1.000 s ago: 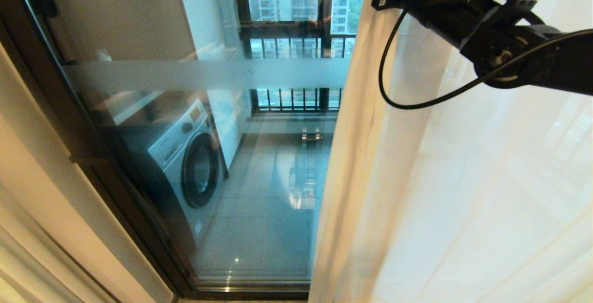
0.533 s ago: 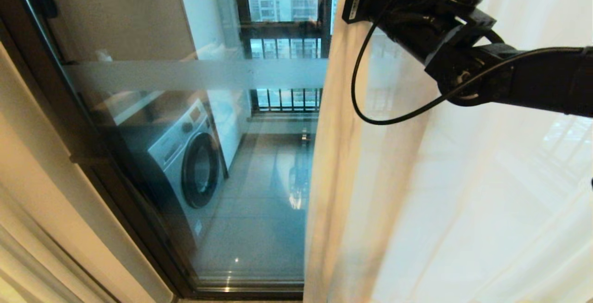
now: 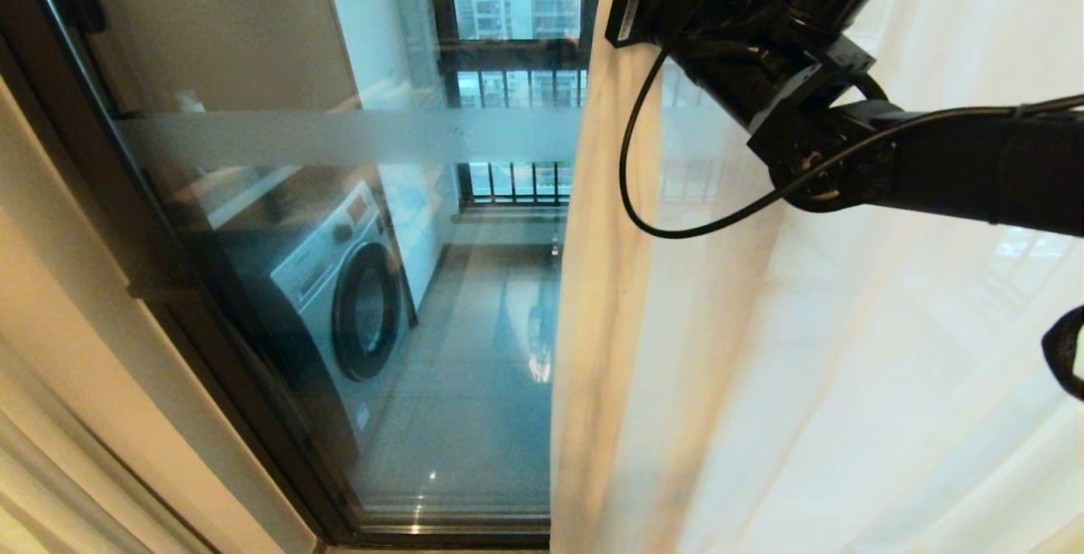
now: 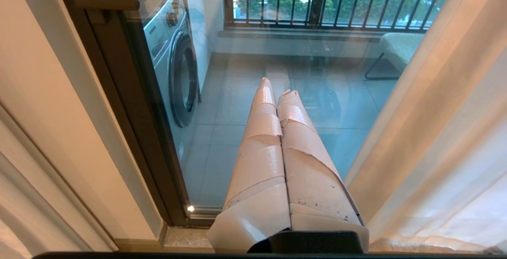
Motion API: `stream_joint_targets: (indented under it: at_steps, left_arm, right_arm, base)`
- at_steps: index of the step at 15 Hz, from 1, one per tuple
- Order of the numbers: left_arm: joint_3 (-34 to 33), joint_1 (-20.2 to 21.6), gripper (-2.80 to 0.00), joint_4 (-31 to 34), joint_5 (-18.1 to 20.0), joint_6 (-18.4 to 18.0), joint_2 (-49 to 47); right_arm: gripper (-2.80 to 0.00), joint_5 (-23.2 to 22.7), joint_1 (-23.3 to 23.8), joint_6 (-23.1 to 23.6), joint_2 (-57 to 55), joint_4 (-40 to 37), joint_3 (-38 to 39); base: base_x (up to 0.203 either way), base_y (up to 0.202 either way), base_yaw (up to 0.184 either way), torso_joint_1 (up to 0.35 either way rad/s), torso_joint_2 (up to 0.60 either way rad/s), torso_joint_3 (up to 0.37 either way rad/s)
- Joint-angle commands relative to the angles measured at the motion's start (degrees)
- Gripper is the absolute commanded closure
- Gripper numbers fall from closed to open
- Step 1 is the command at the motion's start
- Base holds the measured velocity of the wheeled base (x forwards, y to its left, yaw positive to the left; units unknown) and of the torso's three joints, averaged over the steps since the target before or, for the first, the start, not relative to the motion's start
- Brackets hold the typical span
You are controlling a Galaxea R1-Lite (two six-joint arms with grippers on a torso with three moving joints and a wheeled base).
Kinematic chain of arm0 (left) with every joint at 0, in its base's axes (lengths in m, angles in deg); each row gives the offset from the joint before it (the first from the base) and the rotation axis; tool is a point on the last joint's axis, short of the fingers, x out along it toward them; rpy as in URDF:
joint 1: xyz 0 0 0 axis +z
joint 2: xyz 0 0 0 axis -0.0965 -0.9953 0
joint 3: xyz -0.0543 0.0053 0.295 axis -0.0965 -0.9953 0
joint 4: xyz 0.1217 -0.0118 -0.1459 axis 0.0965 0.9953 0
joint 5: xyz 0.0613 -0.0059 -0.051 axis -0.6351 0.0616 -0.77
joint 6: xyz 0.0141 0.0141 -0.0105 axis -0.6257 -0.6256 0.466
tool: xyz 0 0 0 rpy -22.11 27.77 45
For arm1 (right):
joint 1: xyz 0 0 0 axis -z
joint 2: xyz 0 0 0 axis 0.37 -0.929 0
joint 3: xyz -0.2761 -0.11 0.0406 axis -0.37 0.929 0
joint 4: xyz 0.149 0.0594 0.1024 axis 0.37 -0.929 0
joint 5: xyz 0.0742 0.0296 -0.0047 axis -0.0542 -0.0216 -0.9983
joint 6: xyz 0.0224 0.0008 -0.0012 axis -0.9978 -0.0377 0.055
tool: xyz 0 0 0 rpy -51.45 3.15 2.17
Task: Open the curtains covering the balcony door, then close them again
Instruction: Close the inner curtains on both sides
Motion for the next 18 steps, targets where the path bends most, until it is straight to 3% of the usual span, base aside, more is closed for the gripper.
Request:
stream_joint_targets:
  at_steps: [1, 3, 4, 11, 18]
  left_arm:
    - [0.0, 0.02, 0.0, -0.02, -0.01, 0.05, 0.02]
    - [0.0, 0.02, 0.0, -0.02, -0.01, 0.05, 0.02]
    - [0.0, 0.02, 0.0, -0.02, -0.01, 0.05, 0.02]
    - [0.0, 0.02, 0.0, -0.02, -0.01, 0.05, 0.02]
    - [0.0, 0.02, 0.0, -0.02, -0.1, 0.05, 0.02]
  right_arm:
    - [0.0, -0.02, -0.05, 0.09, 0.0, 0.18, 0.03]
    - [0.0, 0.07, -0.05, 0.09, 0.17, 0.35, 0.03]
    - [-2.8, 0.01, -0.05, 0.09, 0.33, 0.35, 0.04]
    - [-2.8, -0.09, 0.07, 0.32, 5.03, -1.17, 1.77]
    - [-2.8, -0.05, 1.55, 0.55, 21.18, -10.01, 15.32]
  base:
    - [0.0, 0.0, 0.0, 0.0, 0.0, 0.0]
    - [0.0, 0.0, 0.0, 0.0, 0.0, 0.0]
    - [0.0, 0.0, 0.0, 0.0, 0.0, 0.0]
    - [0.0, 0.0, 0.0, 0.0, 0.0, 0.0]
    - [0.0, 0.0, 0.0, 0.0, 0.0, 0.0]
